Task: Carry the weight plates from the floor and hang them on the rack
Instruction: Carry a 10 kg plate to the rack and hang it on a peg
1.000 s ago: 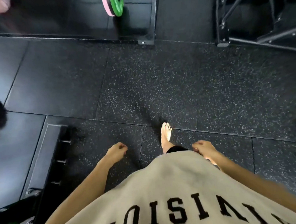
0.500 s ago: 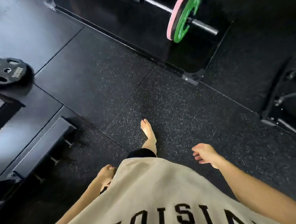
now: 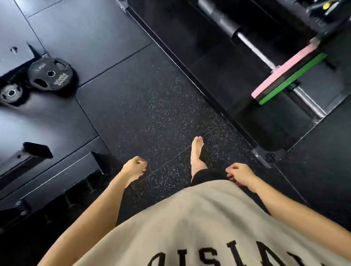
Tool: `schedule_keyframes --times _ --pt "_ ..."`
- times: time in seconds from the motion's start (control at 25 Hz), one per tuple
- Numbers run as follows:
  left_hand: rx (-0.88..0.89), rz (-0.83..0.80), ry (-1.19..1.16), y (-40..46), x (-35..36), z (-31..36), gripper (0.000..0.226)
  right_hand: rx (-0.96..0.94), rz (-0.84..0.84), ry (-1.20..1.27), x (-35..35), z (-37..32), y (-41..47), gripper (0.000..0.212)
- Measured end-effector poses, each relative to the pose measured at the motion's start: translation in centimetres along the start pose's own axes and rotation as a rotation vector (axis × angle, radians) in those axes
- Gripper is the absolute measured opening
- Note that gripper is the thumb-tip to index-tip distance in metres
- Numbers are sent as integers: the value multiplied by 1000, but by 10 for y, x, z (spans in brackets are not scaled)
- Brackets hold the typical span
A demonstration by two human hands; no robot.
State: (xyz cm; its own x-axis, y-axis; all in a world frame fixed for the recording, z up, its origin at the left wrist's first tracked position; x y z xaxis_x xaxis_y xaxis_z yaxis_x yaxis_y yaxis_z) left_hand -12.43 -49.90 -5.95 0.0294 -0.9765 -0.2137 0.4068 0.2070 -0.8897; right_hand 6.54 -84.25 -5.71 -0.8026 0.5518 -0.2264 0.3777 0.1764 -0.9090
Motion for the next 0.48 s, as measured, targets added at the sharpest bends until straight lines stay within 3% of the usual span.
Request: schedule_keyframes --times 0.08,0.24,0.48 --pt "-16 17 -63 24 -26 27 20 -7 -55 -106 -14 -54 42 15" --pt "-217 74 -200 50 -69 21 21 -58 -140 -315 -41 -208 108 11" --pt "-343 200 -402 67 -129 50 22 -160 -307 -542 -23 -433 175 11"
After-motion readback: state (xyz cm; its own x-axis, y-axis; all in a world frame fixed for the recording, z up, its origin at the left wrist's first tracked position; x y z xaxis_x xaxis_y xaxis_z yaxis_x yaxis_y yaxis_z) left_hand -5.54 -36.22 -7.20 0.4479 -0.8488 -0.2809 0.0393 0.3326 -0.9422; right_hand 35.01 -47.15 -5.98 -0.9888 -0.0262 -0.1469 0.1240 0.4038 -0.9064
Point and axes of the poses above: each hand's wrist, its own y-axis towards the middle knuckle, its own x-axis out of the palm, z = x × y, the point moved 6 cm from there along y, towards the middle knuckle, and after that the axes turned 13 degrees about -z, right-handed, at the moved point
